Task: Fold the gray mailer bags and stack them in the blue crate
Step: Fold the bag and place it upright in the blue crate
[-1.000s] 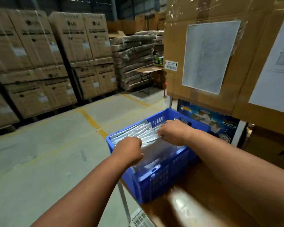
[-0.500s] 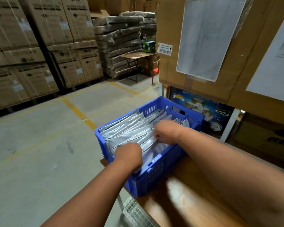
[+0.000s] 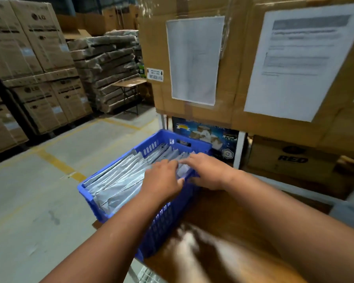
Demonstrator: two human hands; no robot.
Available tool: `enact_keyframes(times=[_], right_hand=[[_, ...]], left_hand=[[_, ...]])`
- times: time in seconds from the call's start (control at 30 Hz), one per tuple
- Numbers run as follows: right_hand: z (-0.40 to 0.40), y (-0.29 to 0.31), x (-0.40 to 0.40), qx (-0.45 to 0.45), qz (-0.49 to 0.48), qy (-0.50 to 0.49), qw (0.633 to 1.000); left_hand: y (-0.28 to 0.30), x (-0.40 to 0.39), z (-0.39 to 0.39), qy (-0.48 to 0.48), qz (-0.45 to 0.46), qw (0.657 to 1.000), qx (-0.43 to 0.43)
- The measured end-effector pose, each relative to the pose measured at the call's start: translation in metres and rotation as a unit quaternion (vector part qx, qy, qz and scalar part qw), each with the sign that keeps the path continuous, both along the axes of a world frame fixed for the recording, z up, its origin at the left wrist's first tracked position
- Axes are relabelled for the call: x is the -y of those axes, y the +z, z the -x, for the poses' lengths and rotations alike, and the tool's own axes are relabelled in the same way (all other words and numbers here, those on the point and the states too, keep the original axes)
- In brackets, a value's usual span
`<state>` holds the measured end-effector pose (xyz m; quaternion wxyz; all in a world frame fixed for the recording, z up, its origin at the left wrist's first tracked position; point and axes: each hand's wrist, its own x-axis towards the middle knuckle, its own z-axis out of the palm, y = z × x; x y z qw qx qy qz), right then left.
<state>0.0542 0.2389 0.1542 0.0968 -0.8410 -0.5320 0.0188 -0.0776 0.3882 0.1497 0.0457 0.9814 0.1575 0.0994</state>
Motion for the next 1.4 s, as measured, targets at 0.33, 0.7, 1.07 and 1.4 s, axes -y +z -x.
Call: enact_keyframes(times=[0.33,0.7,1.07,1.4], right_hand=[[0.007,-0.07,0.252,-0.06,0.091,-0.207,0.972],[-0.001,-0.165,0.459,-0.172,0.102,-0.45,0.87],[-0.045,-0.238,0.521,-0.109,0.042,-0.474,0.873],[0.031,-0.225,0.418,-0.158,0.057,-0.375,0.912]], left_hand=[[-0.057,0.216,-0.081,-0.243,0.035,0.966,-0.085],[-0.156,0.43,-0.154,-0.411,0.087,0.868,-0.266],[-0.222,0.481,-0.208,-0.386,0.023,0.898,-0.208],[-0.22,0.365,-0.071,-0.323,-0.004,0.925,-0.199]])
